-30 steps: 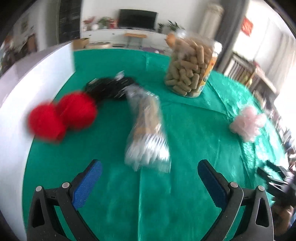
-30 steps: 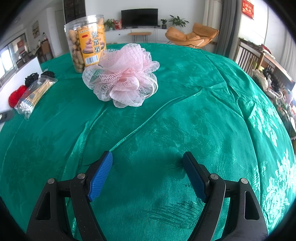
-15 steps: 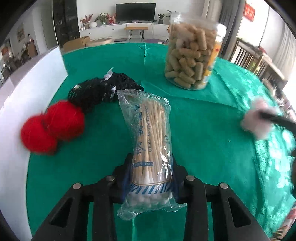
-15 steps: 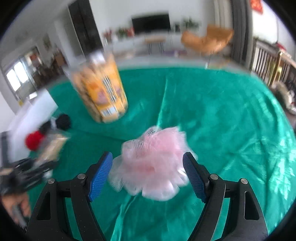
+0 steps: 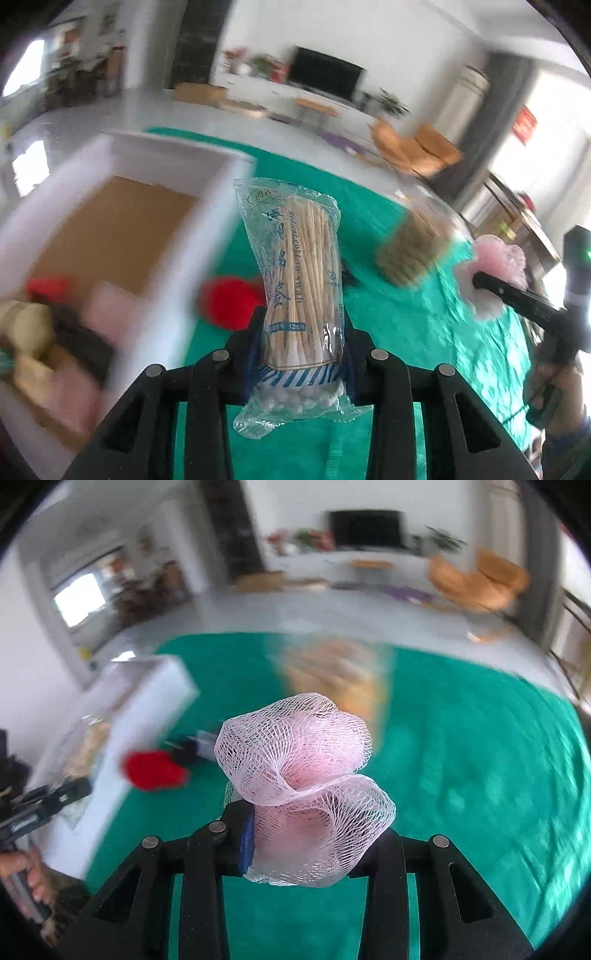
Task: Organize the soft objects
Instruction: 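Carry both items over the white box and open both tools to drop them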
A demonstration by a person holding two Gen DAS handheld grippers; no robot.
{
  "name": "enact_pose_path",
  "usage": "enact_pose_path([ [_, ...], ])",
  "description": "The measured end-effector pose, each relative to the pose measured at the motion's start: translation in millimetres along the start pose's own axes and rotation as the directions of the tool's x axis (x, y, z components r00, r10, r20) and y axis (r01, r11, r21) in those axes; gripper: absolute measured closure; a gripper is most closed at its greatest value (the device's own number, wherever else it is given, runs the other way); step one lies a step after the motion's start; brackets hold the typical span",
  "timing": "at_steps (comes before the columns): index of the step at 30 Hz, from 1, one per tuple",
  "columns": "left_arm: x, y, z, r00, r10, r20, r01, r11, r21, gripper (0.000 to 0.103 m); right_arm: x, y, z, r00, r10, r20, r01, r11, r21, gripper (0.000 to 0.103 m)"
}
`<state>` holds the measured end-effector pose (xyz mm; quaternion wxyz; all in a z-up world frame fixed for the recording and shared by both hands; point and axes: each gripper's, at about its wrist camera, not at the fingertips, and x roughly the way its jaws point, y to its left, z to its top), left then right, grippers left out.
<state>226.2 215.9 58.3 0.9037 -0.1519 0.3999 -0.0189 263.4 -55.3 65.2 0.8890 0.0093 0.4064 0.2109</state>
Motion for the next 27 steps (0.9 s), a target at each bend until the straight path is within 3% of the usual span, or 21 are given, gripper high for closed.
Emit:
enact_pose_path([
  [3,-26.0,50.6,15.4,0.994,0.109,0.023,-0.108,0.994,-0.025,0.067,17.1,79.9,28.2,0.990,0.141,-0.004,-0.141,0.989,-0.042,0.066],
  [6,-51.3,104.2,18.0,0.958,0.285,0.038,-0.283,0.958,-0.039,0.064,28.8,152.6,41.0,0.957,0.289,-0.026,-0.290,0.955,-0.066,0.063],
  [8,-64.6,140.8,11.9,0.933,0.360,0.027,-0.357,0.930,-0.085,0.052,38.8,200.0,37.2,0.917,0.392,-0.067,-0.396,0.916,-0.067,0.056],
  [10,-71.4,176.3,2.1,0.912,0.411,-0.005,-0.408,0.902,-0.140,0.012,52.8,238.1,29.4,0.872,0.474,-0.123,-0.483,0.874,-0.052,0.033],
  [12,-73.9,195.4,-6.7,0.892,0.452,-0.010,-0.447,0.878,-0.172,0.010,73.4,274.8,16.7,0.827,0.513,-0.229,-0.534,0.844,-0.040,0.028],
  [14,-76.4,210.4,-16.9,0.873,0.486,-0.028,-0.481,0.853,-0.201,0.010,85.5,294.4,4.6,0.815,0.497,-0.298,-0.534,0.844,-0.054,0.028],
  [16,-83.0,218.3,-25.8,0.876,0.483,-0.024,-0.474,0.849,-0.234,0.010,79.9,294.5,-2.0,0.838,0.476,-0.266,-0.515,0.851,-0.100,0.028],
  [20,-86.8,202.0,-39.3,0.894,0.449,0.016,-0.432,0.869,-0.242,0.010,60.5,254.2,-5.1,0.918,0.373,-0.133,-0.394,0.899,-0.191,0.028],
  [22,-88.7,186.5,-43.9,0.916,0.400,0.034,-0.382,0.895,-0.229,0.010,54.6,215.0,-16.1,0.961,0.268,-0.071,-0.277,0.934,-0.225,0.028],
  [24,-82.6,156.6,-50.4,0.949,0.311,0.052,-0.296,0.935,-0.195,0.010,57.0,176.5,-32.4,0.989,0.147,-0.032,-0.150,0.958,-0.245,0.028],
  [27,-68.5,104.3,-60.4,0.984,0.174,0.050,-0.167,0.980,-0.107,0.010,64.8,94.2,-75.3,0.998,-0.066,-0.012,0.061,0.967,-0.247,0.028],
])
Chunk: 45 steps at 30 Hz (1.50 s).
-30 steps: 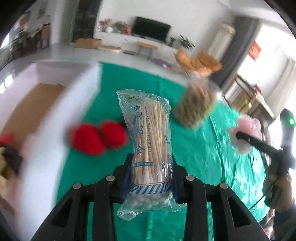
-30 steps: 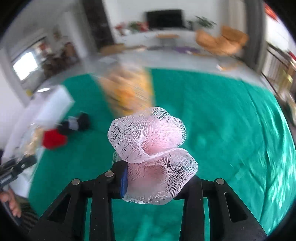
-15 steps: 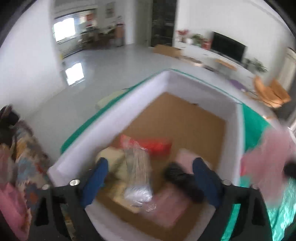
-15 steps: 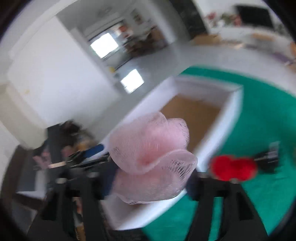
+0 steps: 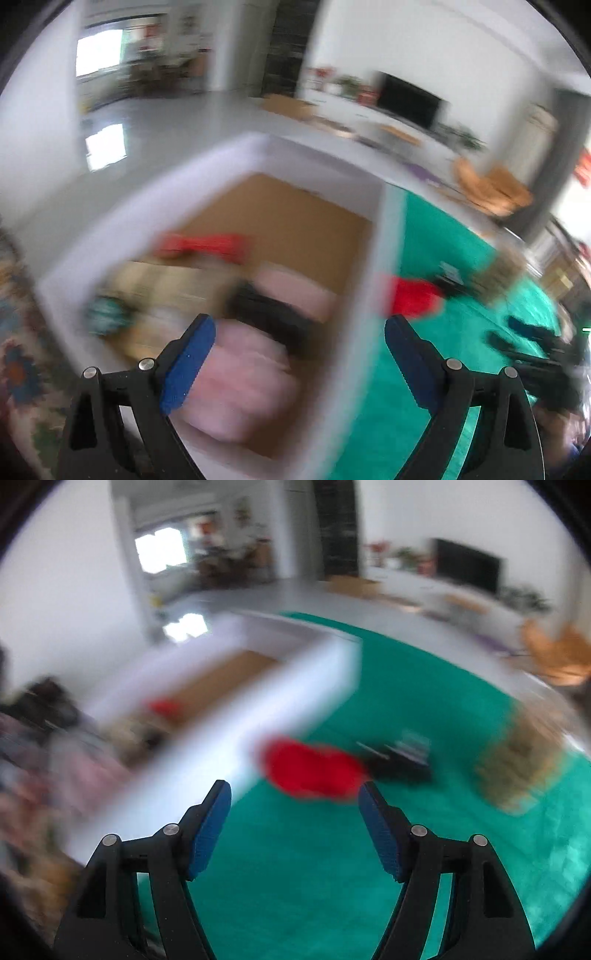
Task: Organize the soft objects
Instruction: 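Bring both tools back over the table, then move the left tool onto the red yarn balls and grasp them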
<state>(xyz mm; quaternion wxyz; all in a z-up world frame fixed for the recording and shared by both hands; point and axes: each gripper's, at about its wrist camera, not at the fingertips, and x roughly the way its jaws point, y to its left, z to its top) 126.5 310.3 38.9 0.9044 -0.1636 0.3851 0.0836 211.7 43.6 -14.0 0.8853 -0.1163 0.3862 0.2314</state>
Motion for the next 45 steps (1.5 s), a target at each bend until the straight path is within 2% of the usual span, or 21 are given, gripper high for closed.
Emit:
enact_pose_path([
  [2,5.7,-45.5,-16.3,0.996,-0.084,-0.029,0.087,0.993,0.084,0.010,5.3,-39.0,-40.5,0.993,-0.103,-0.050,0.104,0.995,0.010,0.028],
  [5,32.0,-112.3,-48.9,0.979,-0.160,-0.127,0.184,0.961,0.208,0.009,3.5,-87.7,-94.4,0.974,-0.192,-0.118,0.199,0.979,0.045,0.028],
  [10,88.4,-181.0,-98.2,0.962,-0.102,-0.255,0.188,0.921,0.340,0.009,-13.9,-133.9,-150.3,0.966,-0.215,-0.145,0.235,0.962,0.141,0.028],
  [13,110.2,-200.8,-120.8,0.950,-0.061,-0.306,0.190,0.891,0.412,0.009,-21.9,-148.9,-160.4,0.978,-0.184,-0.103,0.203,0.952,0.229,0.025],
  [16,120.5,-201.6,-123.2,0.946,-0.009,-0.323,0.170,0.864,0.473,0.009,-20.7,-142.1,-153.0,0.977,-0.191,-0.096,0.208,0.951,0.230,0.022],
  [21,125.8,-189.6,-97.3,0.956,0.032,-0.290,0.131,0.840,0.527,0.009,-24.5,-140.8,-155.6,0.976,-0.194,-0.097,0.212,0.948,0.237,0.020],
  [25,136.9,-193.0,-48.9,0.972,0.055,-0.228,0.089,0.814,0.575,0.009,-25.2,-141.4,-158.0,0.976,-0.194,-0.097,0.212,0.948,0.237,0.020],
  [29,162.7,-197.0,-5.6,0.978,0.107,-0.181,0.027,0.788,0.615,0.009,-24.7,-141.1,-157.2,0.976,-0.194,-0.096,0.212,0.948,0.238,0.020],
  [32,193.1,-201.5,11.5,0.972,0.126,-0.200,0.027,0.780,0.625,0.009,-25.2,-141.2,-157.9,0.976,-0.194,-0.096,0.212,0.948,0.237,0.020],
  [37,237.5,-204.8,5.6,0.947,0.227,-0.228,-0.008,0.724,0.689,0.009,-24.9,-141.1,-157.5,0.976,-0.193,-0.096,0.211,0.948,0.238,0.020],
  [40,244.8,-203.0,2.7,0.934,0.267,-0.239,-0.019,0.704,0.710,0.009,-24.9,-141.1,-157.6,0.976,-0.194,-0.096,0.212,0.948,0.238,0.020],
  [42,237.8,-202.6,1.4,0.932,0.252,-0.260,0.005,0.710,0.704,0.010,-25.4,-141.4,-158.3,0.976,-0.194,-0.096,0.211,0.948,0.238,0.020],
  [44,230.5,-203.1,1.1,0.933,0.242,-0.265,0.015,0.711,0.703,0.026,-25.3,-141.3,-158.2,0.976,-0.194,-0.096,0.211,0.948,0.238,0.020],
  [45,227.9,-202.9,1.1,0.932,0.268,-0.245,-0.015,0.702,0.712,0.041,-25.1,-141.2,-158.0,0.976,-0.194,-0.095,0.211,0.948,0.238,0.020],
])
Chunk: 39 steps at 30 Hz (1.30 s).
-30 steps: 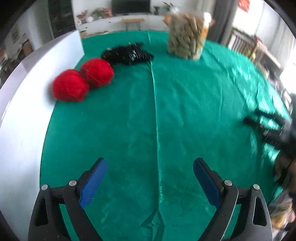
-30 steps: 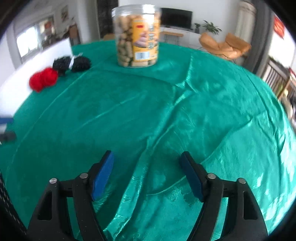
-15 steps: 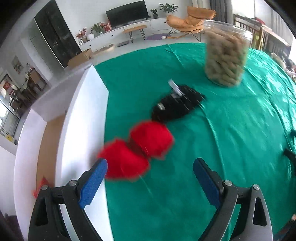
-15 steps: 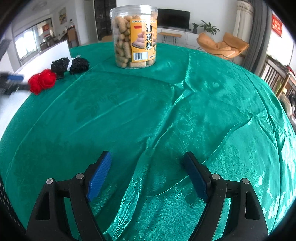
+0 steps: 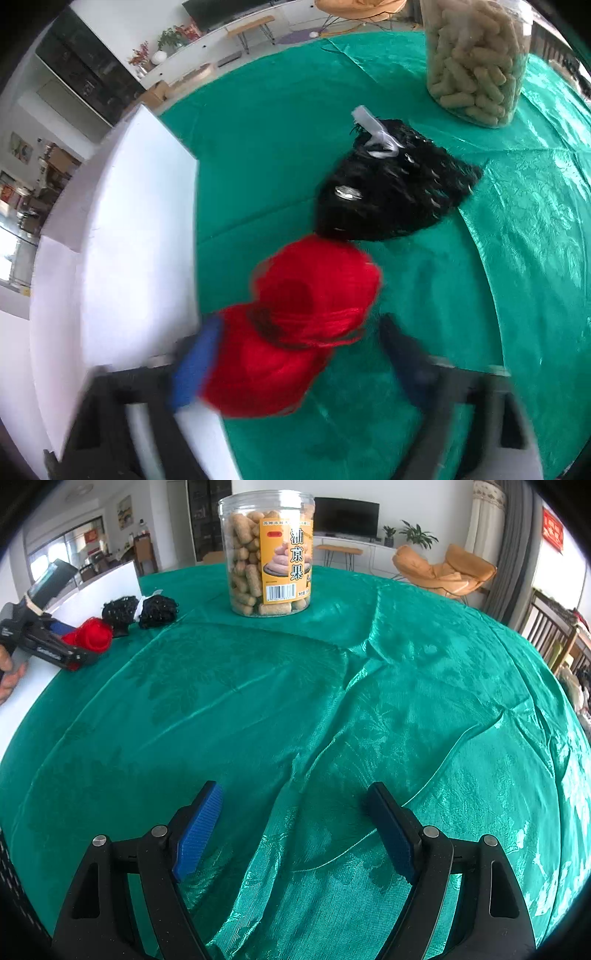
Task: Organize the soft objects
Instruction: 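Move the left tool onto the red yarn balls and grasp them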
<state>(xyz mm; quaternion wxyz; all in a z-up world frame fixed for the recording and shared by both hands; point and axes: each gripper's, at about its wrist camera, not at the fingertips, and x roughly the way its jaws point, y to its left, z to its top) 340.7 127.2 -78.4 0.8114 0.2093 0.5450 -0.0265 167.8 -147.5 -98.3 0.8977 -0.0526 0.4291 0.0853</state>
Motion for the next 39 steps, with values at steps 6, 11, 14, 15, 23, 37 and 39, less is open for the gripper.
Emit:
enact_pose_path([
  [6,-27.8,25.0,-15.5,0.963,-0.270,-0.008,0.262,0.940,-0.217,0.064,-0.1,-0.1,-0.2,1.000,0.000,0.001,0.000,1.000,0.001,0.020],
  [11,-58.4,14.0,-40.0,0.874,-0.482,0.062,0.476,0.823,-0.310,0.062,0.0,0.0,-0.1,1.000,0.000,0.001,0.000,1.000,0.001,0.020],
  [14,-64.5,-2.3,-60.8,0.887,-0.447,0.116,0.459,0.831,-0.313,0.036,0.0,0.1,0.0,1.000,0.000,0.001,0.000,1.000,0.001,0.020],
  [15,-62.7,-7.4,-66.7,0.897,-0.419,0.138,0.441,0.842,-0.310,0.028,-0.1,0.0,-0.1,1.000,0.000,0.001,0.000,1.000,0.001,0.020],
  [23,-76.2,-37.6,-98.4,0.858,-0.437,0.271,0.504,0.819,-0.273,0.020,0.3,0.6,0.6,1.000,0.000,0.002,0.000,1.000,0.001,0.020],
  [37,-37.8,-41.4,-112.4,0.973,-0.101,0.206,0.194,0.840,-0.507,0.014,-0.1,0.8,0.3,1.000,0.000,0.002,0.000,1.000,0.001,0.020],
  [39,-34.4,-39.3,-114.0,0.980,-0.073,0.185,0.161,0.839,-0.520,0.006,-0.3,0.5,-0.1,1.000,0.000,0.002,0.000,1.000,0.001,0.020],
])
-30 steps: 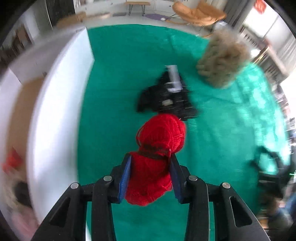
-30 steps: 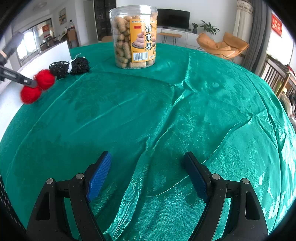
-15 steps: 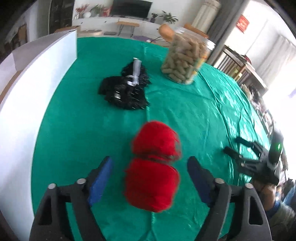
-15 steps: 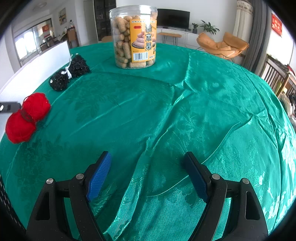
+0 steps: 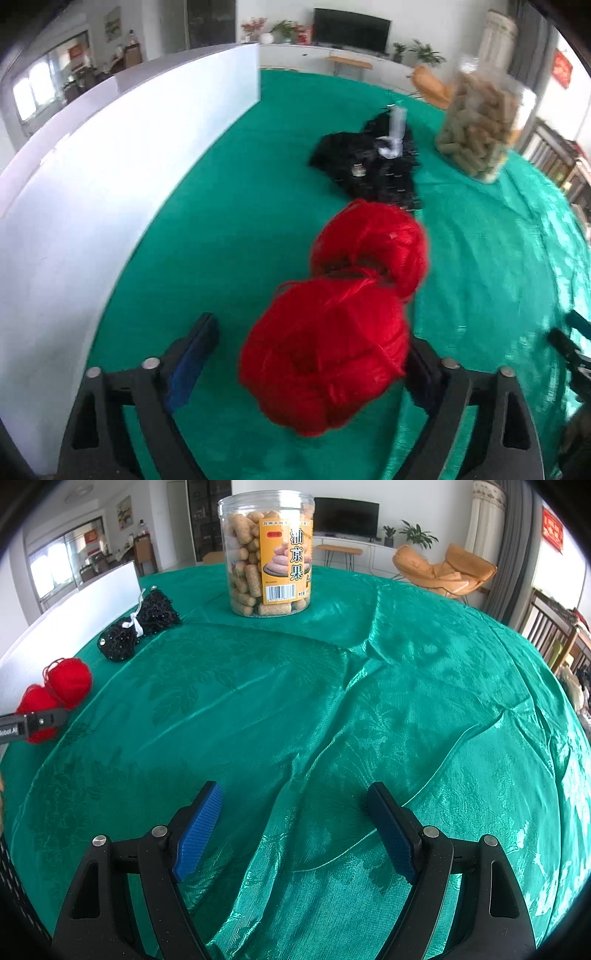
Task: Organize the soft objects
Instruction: 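Move the left tool onto the red yarn balls and grasp them, then grasp the black lace bundle with the right tool while the left tool holds the yarn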
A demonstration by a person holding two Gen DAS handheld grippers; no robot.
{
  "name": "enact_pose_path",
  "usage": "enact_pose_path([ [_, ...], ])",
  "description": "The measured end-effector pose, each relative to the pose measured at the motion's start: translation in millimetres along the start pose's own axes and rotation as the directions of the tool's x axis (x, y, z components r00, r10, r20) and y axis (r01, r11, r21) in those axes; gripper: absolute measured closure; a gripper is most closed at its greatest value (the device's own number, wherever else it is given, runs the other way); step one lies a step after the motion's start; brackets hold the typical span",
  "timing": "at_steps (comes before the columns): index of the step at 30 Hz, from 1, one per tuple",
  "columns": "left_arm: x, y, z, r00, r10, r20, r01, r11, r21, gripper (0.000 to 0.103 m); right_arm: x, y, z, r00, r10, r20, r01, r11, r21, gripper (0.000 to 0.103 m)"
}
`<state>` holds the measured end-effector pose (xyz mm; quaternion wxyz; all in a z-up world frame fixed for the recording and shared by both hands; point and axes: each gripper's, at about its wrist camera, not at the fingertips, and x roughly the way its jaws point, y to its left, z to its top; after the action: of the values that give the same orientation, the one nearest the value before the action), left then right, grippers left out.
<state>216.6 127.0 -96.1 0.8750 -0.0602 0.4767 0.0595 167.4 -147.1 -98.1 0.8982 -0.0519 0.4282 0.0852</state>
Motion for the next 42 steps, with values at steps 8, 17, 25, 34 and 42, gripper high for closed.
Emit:
enact_pose_path([
  [8,3.3,-6.5,-5.9,0.998,0.049,0.029,-0.049,0.999,0.003,0.000,0.2,0.1,0.0,1.000,0.000,0.000,0.000,1.000,0.000,0.020],
  [17,5.5,-3.6,-6.3,0.998,0.049,0.041,-0.049,0.999,-0.001,0.000,0.7,0.3,0.1,1.000,0.000,0.001,0.000,1.000,0.000,0.020],
  [25,4.7,-3.0,-7.8,0.998,0.048,0.042,-0.048,0.999,0.000,0.000,1.5,0.7,0.6,1.000,-0.003,-0.001,0.003,1.000,0.001,0.019],
  [34,5.1,-2.8,-7.5,0.998,0.048,0.042,-0.048,0.999,0.000,0.000,13.9,30.9,81.8,0.972,0.229,-0.053,-0.224,0.971,0.089,0.017],
  [42,5.5,-2.8,-7.5,0.998,0.048,0.043,-0.048,0.999,0.000,0.000,96.1,130.5,192.5,0.903,0.395,-0.168,-0.365,0.913,0.181,0.019],
])
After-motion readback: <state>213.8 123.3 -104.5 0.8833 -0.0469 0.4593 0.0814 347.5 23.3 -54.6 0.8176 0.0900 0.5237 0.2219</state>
